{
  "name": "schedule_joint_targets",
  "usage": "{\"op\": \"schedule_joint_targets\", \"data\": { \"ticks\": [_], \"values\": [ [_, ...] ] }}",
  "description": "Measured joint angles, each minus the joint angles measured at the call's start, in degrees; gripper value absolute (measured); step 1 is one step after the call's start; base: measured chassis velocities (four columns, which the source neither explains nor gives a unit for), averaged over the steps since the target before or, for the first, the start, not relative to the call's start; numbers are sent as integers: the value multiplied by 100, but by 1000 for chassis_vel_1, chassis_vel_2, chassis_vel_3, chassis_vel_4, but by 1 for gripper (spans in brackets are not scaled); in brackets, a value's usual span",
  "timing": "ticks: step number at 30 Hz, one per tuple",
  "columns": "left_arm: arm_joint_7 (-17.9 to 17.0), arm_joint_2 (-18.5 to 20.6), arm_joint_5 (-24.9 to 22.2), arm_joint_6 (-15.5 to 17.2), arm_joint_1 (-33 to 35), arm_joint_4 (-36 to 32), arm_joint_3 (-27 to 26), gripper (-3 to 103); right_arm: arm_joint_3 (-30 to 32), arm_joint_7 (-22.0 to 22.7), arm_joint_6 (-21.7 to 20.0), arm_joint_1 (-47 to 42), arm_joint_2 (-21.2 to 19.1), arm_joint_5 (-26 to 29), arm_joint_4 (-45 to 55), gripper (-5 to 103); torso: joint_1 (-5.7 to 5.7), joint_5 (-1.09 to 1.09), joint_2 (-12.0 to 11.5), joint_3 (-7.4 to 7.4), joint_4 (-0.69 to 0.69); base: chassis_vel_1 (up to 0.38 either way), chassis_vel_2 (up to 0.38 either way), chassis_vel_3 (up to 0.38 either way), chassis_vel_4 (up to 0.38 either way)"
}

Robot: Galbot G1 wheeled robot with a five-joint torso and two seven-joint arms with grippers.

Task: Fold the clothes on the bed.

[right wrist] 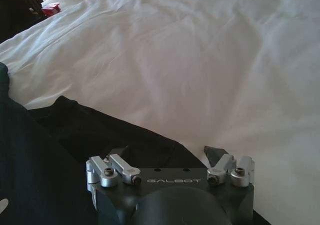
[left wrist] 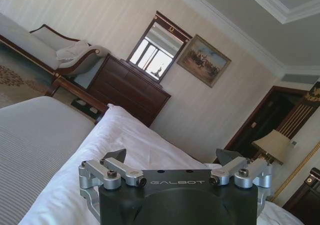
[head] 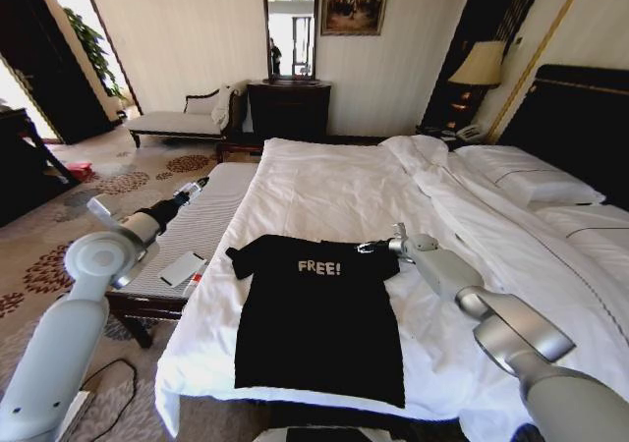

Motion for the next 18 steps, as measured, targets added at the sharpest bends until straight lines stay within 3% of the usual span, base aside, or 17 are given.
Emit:
{"op": "schedule_joint_targets", "data": {
  "ticks": [3,6,8,11,18],
  "values": [
    [-4,-9,0,-4,0,0,5,100,6,-32,9,0,-13,-17,-1,82,0,0,0,0,0,0,0,0,0],
    [-9,-34,5,-8,-4,1,39,100,12,-99,64,-11,-53,-27,8,65,0,0,0,0,0,0,0,0,0],
    [-10,-38,7,-9,-6,2,45,100,14,-110,75,-12,-61,-29,8,65,0,1,0,0,0,0,0,0,0],
    [-12,-53,33,-13,-11,10,66,100,22,-165,157,-18,-97,-35,-1,49,0,1,0,0,0,0,0,0,0],
    [-14,-41,43,-22,-23,28,66,100,23,-411,338,-22,-115,-61,-26,27,0,0,0,0,0,0,0,0,0]
  ]
}}
